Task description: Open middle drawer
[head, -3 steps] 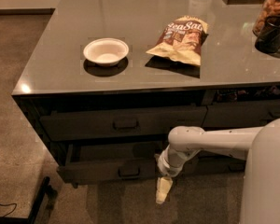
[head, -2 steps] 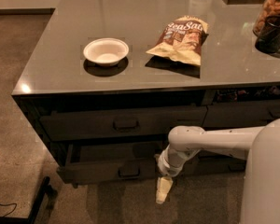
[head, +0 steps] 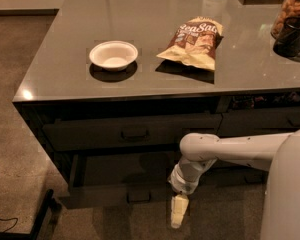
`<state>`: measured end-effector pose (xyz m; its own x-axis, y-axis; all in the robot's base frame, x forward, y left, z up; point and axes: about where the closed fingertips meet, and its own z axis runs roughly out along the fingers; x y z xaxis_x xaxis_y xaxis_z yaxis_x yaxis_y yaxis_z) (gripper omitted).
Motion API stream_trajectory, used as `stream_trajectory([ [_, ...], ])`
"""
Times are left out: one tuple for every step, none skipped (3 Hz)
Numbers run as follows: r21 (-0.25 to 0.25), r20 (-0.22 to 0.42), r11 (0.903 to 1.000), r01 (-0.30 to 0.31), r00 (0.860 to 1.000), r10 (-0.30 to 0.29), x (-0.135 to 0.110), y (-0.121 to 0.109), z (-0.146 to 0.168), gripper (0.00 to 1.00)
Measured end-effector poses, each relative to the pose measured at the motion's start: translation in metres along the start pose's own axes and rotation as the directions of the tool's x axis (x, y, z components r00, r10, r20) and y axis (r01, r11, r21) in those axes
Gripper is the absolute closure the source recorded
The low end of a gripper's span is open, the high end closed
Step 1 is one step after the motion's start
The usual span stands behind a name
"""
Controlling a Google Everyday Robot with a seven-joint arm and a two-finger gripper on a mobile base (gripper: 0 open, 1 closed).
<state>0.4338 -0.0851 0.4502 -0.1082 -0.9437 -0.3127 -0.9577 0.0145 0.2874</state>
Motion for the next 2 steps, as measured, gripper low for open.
stream_trajectory([
  [-0.074,-0.011,0.9971,-0.017,1.000,0.017,0.0006,0.0223,-0.0022,0.00],
  [-0.074,-0.011,0.9971,-0.017,1.000,0.017,0.0006,0.0223,-0.0022,0.00],
])
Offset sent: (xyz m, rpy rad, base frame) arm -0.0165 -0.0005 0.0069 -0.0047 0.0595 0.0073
